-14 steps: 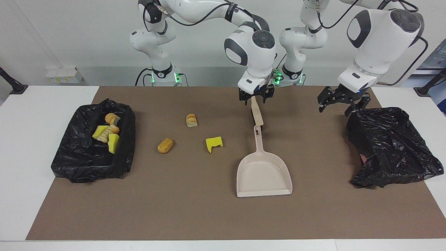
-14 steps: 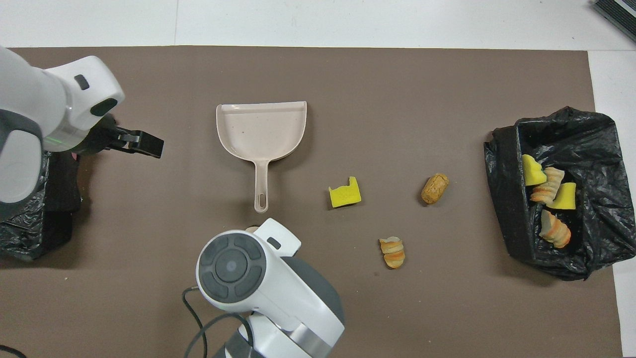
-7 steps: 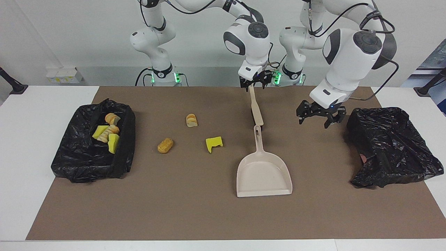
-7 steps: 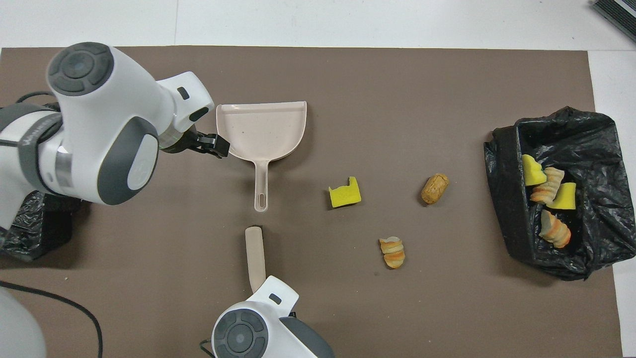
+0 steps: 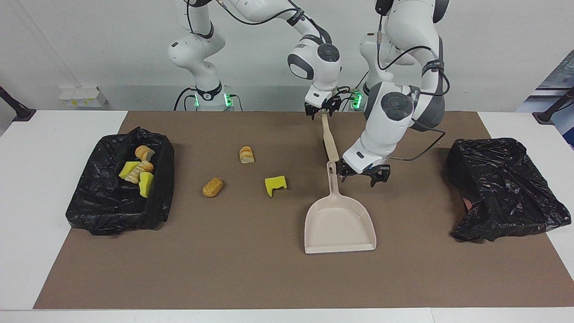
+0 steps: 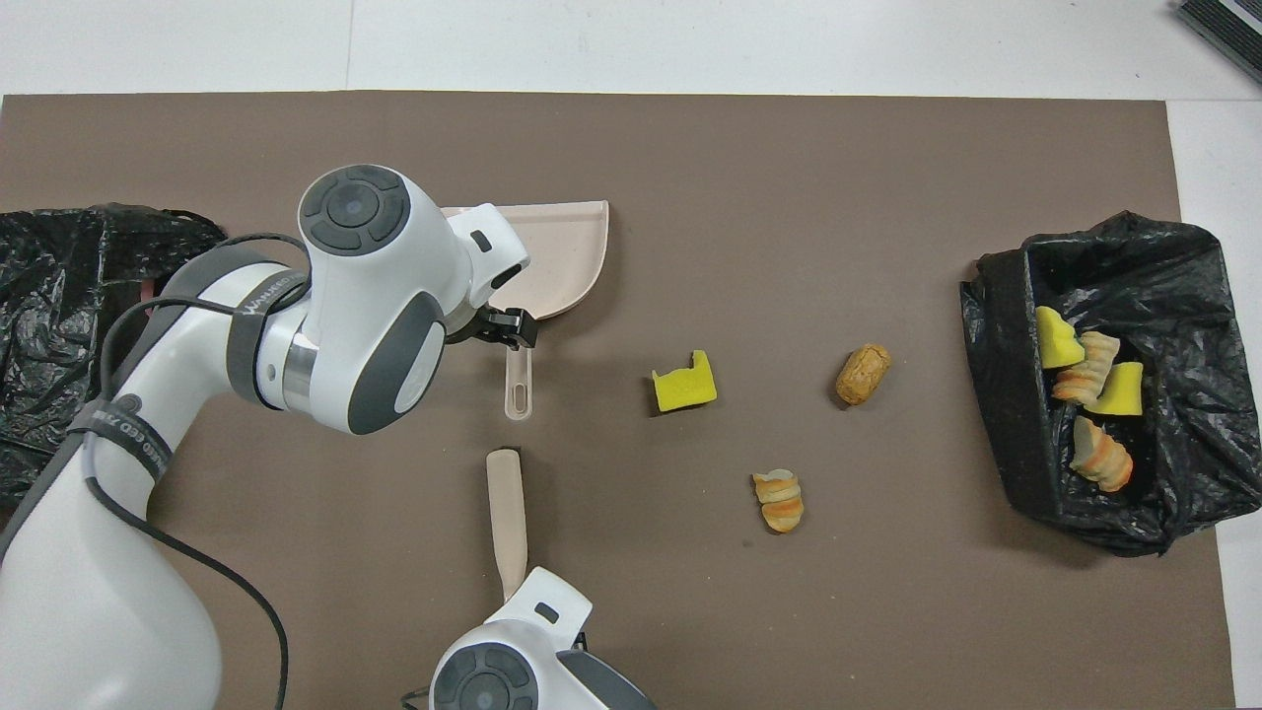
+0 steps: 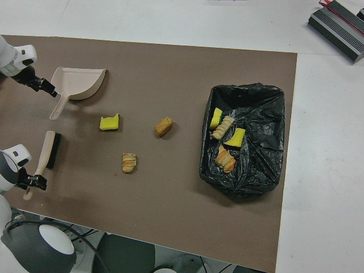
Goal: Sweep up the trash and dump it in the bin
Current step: 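Grasp the dustpan handle with the left gripper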
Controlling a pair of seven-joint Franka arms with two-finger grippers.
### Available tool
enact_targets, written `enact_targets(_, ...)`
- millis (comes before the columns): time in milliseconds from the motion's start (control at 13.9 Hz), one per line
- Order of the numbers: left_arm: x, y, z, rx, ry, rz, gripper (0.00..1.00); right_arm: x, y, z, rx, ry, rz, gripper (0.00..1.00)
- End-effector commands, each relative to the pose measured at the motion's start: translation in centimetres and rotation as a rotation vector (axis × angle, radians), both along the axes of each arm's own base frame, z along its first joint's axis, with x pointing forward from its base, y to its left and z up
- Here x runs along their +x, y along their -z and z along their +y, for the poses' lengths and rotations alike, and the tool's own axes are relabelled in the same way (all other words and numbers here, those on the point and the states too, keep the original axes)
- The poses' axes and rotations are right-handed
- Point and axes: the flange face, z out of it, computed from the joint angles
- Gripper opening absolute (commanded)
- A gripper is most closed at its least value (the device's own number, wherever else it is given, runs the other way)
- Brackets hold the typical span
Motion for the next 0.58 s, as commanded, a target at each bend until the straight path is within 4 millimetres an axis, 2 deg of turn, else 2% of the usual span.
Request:
enact_targets(0,-1.4,1.1,-1.1,0.012,0.002,-0.009,1.0,-0.5,-0.6,-0.1,0.008,0.072,0.005,0.67)
enact_targets(72,-1.6,1.4,-1.4,0.01,-0.011,-0.002,1.0,-0.9,-0.7,0.1,0.004,0.086,0.001,0.56)
enact_targets(144,-1.8,2.6,-2.0,0.011,-0.054,0.017,1.0,-1.4,-0.8,0.4,0.002,0.086,-0.002,0.36)
enact_targets(216,-2.4,3.3,-3.5,0.009,-0.07,0.012,1.0,-1.5,-0.9,0.5,-0.001,0.088,-0.007,0.13)
enact_targets(288,-2.4,3.4,-3.6,0.009,-0.08,0.014,1.0,-1.7,-1.1,0.5,-0.005,0.11,-0.006,0.0)
enact_targets(360,-2.3,3.3,-3.5,0.01,-0.081,0.017,1.0,-1.8,-1.7,0.2,-0.008,0.129,-0.01,0.0)
enact_targets(432,-2.3,3.3,-3.4,0.011,-0.083,0.018,0.87,-1.9,-2.1,0.0,-0.012,0.135,-0.012,0.0)
enact_targets(504,-2.2,3.1,-3.4,0.011,-0.086,0.018,0.67,-2.1,-2.7,-0.4,-0.028,0.126,-0.017,0.0)
